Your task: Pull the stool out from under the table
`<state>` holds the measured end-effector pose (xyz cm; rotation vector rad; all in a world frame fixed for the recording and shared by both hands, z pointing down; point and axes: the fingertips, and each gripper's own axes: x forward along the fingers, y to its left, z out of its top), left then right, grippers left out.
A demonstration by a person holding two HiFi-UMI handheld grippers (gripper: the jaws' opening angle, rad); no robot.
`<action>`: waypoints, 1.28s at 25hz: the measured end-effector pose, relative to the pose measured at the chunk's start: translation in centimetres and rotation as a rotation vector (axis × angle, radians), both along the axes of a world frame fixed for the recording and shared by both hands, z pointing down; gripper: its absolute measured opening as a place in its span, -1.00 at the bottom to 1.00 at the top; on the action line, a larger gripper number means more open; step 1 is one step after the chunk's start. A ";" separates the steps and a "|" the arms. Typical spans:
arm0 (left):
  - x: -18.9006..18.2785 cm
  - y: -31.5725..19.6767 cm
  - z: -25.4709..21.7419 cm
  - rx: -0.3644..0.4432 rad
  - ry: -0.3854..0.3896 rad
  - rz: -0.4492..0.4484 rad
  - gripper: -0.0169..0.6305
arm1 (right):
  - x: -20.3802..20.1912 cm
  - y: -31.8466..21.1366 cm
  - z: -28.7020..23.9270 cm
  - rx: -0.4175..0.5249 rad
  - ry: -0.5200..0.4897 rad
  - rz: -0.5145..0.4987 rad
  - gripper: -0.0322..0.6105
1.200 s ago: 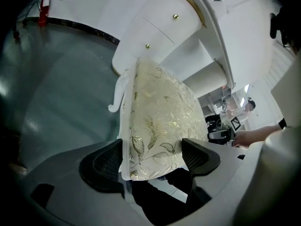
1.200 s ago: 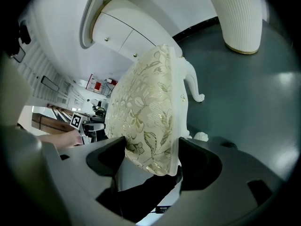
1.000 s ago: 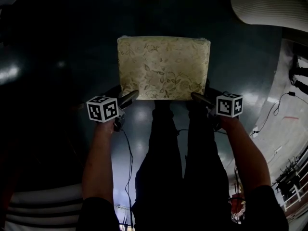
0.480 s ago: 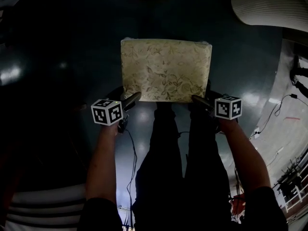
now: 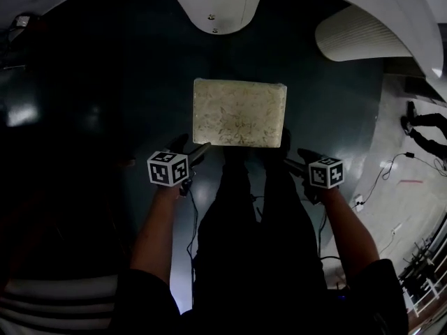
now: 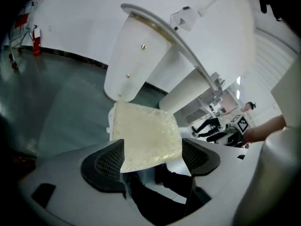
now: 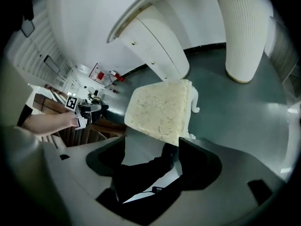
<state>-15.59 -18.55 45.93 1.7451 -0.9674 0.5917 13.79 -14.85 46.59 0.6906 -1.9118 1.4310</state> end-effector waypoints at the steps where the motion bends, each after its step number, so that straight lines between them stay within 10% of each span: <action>1: 0.5 -0.3 -2.5 0.026 0.018 -0.002 0.26 | -0.3 0.1 -2.1 0.017 -0.016 -0.008 0.05; 16: 7.6 2.2 -25.0 0.299 0.209 0.149 -0.32 | -5.1 -1.6 -24.3 0.273 -0.190 0.009 0.05; 32: 13.8 -0.2 -43.0 0.703 0.235 0.215 -0.82 | -2.3 -2.2 -40.7 0.607 -0.346 0.100 0.01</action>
